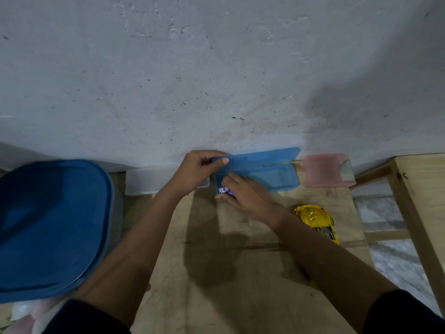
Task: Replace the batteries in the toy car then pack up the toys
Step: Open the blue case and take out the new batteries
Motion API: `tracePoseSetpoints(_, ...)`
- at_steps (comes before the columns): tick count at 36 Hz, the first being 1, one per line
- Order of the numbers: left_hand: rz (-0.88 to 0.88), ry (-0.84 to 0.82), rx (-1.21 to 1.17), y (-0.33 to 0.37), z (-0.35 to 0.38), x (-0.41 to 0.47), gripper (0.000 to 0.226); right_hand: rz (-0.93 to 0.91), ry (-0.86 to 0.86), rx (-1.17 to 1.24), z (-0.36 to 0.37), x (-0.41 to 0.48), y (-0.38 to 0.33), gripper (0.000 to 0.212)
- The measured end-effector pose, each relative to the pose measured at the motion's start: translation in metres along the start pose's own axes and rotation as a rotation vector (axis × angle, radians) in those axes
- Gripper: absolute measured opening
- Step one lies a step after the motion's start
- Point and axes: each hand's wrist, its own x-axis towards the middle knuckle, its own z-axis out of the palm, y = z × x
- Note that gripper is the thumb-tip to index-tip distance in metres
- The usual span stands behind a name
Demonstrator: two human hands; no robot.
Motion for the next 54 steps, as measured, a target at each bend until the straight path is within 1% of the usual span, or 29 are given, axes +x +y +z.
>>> tracePoseSetpoints(3,0.003,-0.005,-0.002,0.001,-0.001,0.0,0.023,0.019,-0.013,0.071,0.0,0.0,0.0,0.035)
tracePoseSetpoints(8,0.007,-0.016,0.011,0.001,-0.002,-0.002,0.025,0.132,-0.01,0.42,-0.005,0.004,0.002,0.029)
tracePoseSetpoints(10,0.019,-0.023,0.005,0.003,-0.001,-0.003,0.024,0.131,0.021,0.482,-0.008,0.003,0.003,0.026)
tracePoseSetpoints(12,0.038,-0.026,0.007,0.006,0.0,-0.004,0.024,0.123,0.059,0.494,-0.012,0.001,0.002,0.026)
tracePoseSetpoints(15,0.036,-0.011,0.012,0.007,0.002,-0.005,0.022,0.09,0.137,0.407,-0.016,-0.009,-0.001,0.028)
tracePoseSetpoints(18,0.019,0.012,0.012,0.005,0.004,-0.006,0.023,0.023,0.27,0.28,-0.013,-0.024,-0.002,0.04)
tracePoseSetpoints(19,0.011,0.016,0.012,0.004,0.004,-0.006,0.023,0.004,0.287,0.241,-0.01,-0.029,-0.001,0.043)
tracePoseSetpoints(22,-0.003,0.024,0.009,0.004,0.005,-0.008,0.022,-0.061,0.283,0.085,0.0,-0.042,0.004,0.046)
tracePoseSetpoints(25,-0.012,0.03,0.022,0.005,0.006,-0.008,0.019,-0.095,0.258,-0.009,0.008,-0.05,0.01,0.043)
tracePoseSetpoints(35,-0.021,0.057,0.049,0.01,0.008,-0.015,0.019,-0.03,0.176,-0.242,0.019,-0.052,0.015,0.037)
tracePoseSetpoints(37,-0.021,0.048,0.085,0.009,0.008,-0.016,0.02,-0.016,0.174,-0.244,0.018,-0.054,0.015,0.034)
tracePoseSetpoints(41,0.002,0.018,0.189,0.006,0.009,-0.019,0.029,0.004,0.219,-0.178,0.012,-0.059,0.013,0.034)
tracePoseSetpoints(43,0.026,0.014,0.235,0.005,0.01,-0.022,0.031,0.01,0.288,-0.101,0.008,-0.062,0.012,0.032)
tracePoseSetpoints(46,0.09,0.019,0.307,0.001,0.012,-0.025,0.033,0.061,0.457,0.022,-0.003,-0.062,0.013,0.027)
tracePoseSetpoints(48,0.154,0.024,0.377,-0.003,0.014,-0.028,0.034,0.127,0.56,0.027,-0.011,-0.058,0.018,0.025)
tracePoseSetpoints(49,0.18,0.017,0.415,-0.005,0.015,-0.03,0.034,0.165,0.571,0.018,-0.016,-0.056,0.022,0.025)
tracePoseSetpoints(50,0.207,0.008,0.463,-0.007,0.016,-0.032,0.034,0.201,0.546,0.009,-0.019,-0.054,0.026,0.027)
tracePoseSetpoints(52,0.262,-0.032,0.598,-0.009,0.02,-0.037,0.031,0.266,0.42,-0.014,-0.024,-0.052,0.032,0.032)
tracePoseSetpoints(54,0.296,-0.083,0.733,-0.015,0.025,-0.04,0.028,0.313,0.293,-0.032,-0.025,-0.052,0.038,0.032)
